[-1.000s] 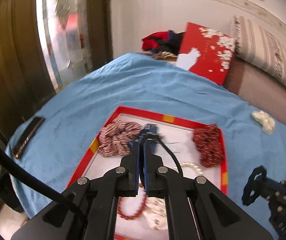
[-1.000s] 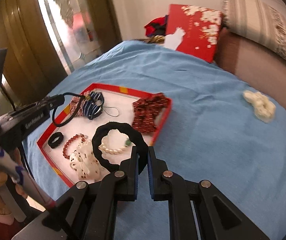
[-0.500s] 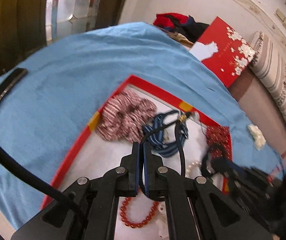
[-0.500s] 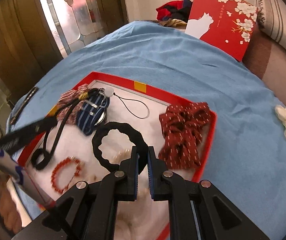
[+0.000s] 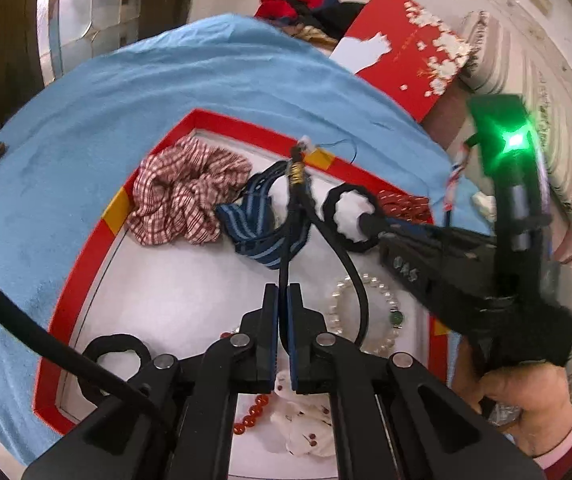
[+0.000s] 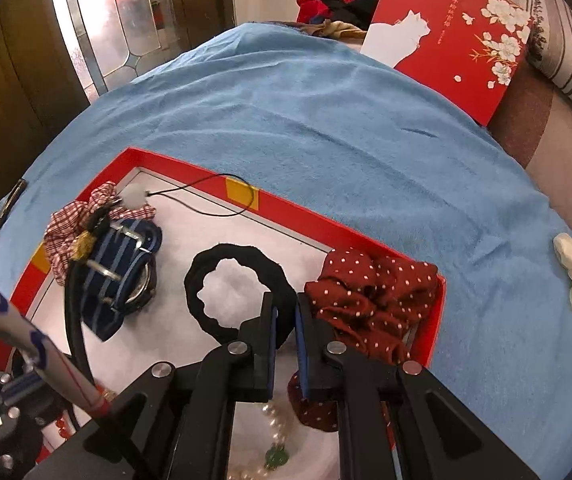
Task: Organize jewelry
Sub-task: 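Open both tools to drop the lanyard and hair tie into the tray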
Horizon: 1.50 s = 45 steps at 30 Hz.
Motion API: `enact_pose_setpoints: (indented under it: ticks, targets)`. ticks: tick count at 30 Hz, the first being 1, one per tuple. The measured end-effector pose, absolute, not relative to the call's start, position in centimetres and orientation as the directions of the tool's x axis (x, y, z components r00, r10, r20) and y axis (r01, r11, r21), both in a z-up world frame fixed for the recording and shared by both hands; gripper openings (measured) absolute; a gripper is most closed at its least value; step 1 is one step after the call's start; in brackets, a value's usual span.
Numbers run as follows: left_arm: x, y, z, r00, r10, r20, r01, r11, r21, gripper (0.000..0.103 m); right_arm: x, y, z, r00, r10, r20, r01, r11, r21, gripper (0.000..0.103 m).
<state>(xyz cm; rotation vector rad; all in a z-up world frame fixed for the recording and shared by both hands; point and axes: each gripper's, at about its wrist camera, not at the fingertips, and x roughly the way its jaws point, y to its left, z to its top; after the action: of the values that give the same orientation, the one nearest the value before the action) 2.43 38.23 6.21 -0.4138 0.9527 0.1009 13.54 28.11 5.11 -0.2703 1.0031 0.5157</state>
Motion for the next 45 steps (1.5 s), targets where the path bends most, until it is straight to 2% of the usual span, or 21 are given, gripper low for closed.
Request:
enact_pose_setpoints:
  ticks: [5,6,7,8,9,10,15,19,23,26,31,34,39,45]
  targets:
    - [2.8,38.9,5.7,0.555,-0.040,-0.831,-0.322,0.911,-0.259,0.005,14.0,28.4,5.5,0.434,0.284,-0.855,-0.526,0.850,0.016,0.013]
    - [2.6,39.0,5.7,0.555,-0.031,-0.831,-0.325,0.912,-0.252,0.007,14.0,28.4,5.6,0.434,0.284,-0.855,-0.527,0.850,0.015,0.020]
    - [2.5,39.0,5.9,0.559,-0.024,-0.829,-0.327,0.912,-0.247,0.015,13.9,28.5,5.8,0.438,0.282,-0.854,-0.528,0.849,0.010,0.032]
    - [2.3,39.0,6.0,0.564,-0.023,-0.825,-0.327,0.912,-0.249,0.026,13.8,28.5,6.1,0.447,0.282,-0.849,-0.529,0.849,0.004,0.038]
    - [2.2,39.1,6.3,0.575,-0.023,-0.818,-0.325,0.911,-0.254,0.031,13.7,28.4,6.5,0.455,0.286,-0.843,-0.531,0.847,0.000,0.047]
    - [2.0,39.1,6.6,0.586,-0.024,-0.810,-0.321,0.911,-0.260,0.038,13.5,28.3,6.8,0.463,0.288,-0.838,-0.531,0.847,-0.002,0.052]
    - [0.5,40.1,8.4,0.648,-0.086,-0.757,-0.281,0.896,-0.343,0.043,12.4,27.3,9.0,0.500,0.319,-0.805,-0.535,0.845,0.003,0.053]
    - [-1.4,42.5,10.0,0.704,-0.037,-0.709,-0.339,0.860,-0.381,0.052,11.7,26.7,10.5,0.514,0.355,-0.781,-0.534,0.845,0.033,0.053]
    - [-3.2,44.9,10.9,0.711,0.139,-0.689,-0.489,0.802,-0.343,0.056,11.1,28.0,11.6,0.489,0.422,-0.763,-0.560,0.823,0.095,0.053]
    - [-3.7,46.0,10.8,0.701,0.200,-0.684,-0.549,0.764,-0.339,0.057,10.7,30.4,11.3,0.445,0.451,-0.774,-0.599,0.792,0.117,0.053]
    - [-3.8,46.3,10.9,0.680,0.264,-0.684,-0.591,0.749,-0.299,0.065,10.8,32.5,8.7,0.436,0.373,-0.819,-0.599,0.800,0.046,0.052]
    - [-3.9,46.5,10.9,0.684,0.257,-0.683,-0.589,0.747,-0.308,0.066,11.1,31.2,7.2,0.452,0.303,-0.839,-0.557,0.831,0.000,0.043]
    - [-3.9,46.1,11.0,0.679,0.275,-0.681,-0.595,0.750,-0.291,0.066,11.9,27.9,5.2,0.467,0.233,-0.853,-0.493,0.869,-0.033,0.043]
    - [-4.5,44.5,12.5,0.659,0.428,-0.618,-0.646,0.742,-0.176,0.085,10.8,27.1,8.5,0.482,0.366,-0.797,-0.499,0.861,0.093,0.043]
